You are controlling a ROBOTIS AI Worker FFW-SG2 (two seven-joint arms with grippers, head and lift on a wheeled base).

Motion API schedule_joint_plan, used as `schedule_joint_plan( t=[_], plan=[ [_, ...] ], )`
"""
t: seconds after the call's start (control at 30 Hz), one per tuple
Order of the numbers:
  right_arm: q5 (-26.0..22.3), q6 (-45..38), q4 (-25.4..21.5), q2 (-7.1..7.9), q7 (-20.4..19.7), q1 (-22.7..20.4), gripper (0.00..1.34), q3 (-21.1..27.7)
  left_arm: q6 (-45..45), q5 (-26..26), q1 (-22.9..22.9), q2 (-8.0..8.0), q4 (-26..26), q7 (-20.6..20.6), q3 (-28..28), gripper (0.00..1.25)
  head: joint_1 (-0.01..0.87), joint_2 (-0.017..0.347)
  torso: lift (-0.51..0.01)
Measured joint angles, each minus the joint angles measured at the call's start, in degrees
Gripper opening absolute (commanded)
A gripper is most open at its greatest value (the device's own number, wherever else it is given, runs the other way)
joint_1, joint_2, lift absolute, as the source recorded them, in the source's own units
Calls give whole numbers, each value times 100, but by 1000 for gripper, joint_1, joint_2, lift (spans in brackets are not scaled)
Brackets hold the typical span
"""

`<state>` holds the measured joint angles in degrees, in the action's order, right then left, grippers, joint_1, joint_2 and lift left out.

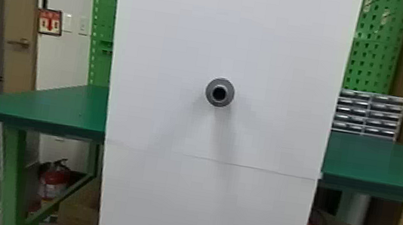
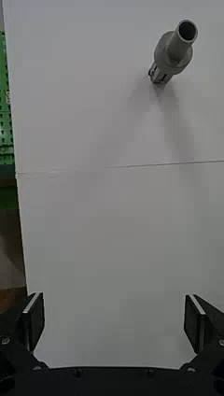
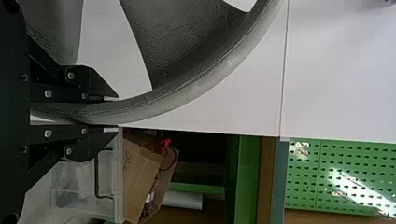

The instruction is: Hold the wheel and insert it

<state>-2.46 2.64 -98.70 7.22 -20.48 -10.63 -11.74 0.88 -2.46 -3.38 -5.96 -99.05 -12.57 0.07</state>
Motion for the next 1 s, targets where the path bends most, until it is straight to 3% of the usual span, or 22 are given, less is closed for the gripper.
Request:
schedule_joint_plan(
  t=[0.63,0.8,1.0],
  plan=[
    [-4,0,-10,34,0,35,198,-45,-350,-141,78,-1,-405,0,-51,1103,179,101,-493],
    [-16,0,-82,22,1,41,198,-35,-1055,-214,178,-3,-980,-24,-33,1103,179,101,-493],
    [-18,0,-105,21,0,42,198,-20,-2600,-305,629,-44,-1996,-346,34,1103,179,101,-493]
  ],
)
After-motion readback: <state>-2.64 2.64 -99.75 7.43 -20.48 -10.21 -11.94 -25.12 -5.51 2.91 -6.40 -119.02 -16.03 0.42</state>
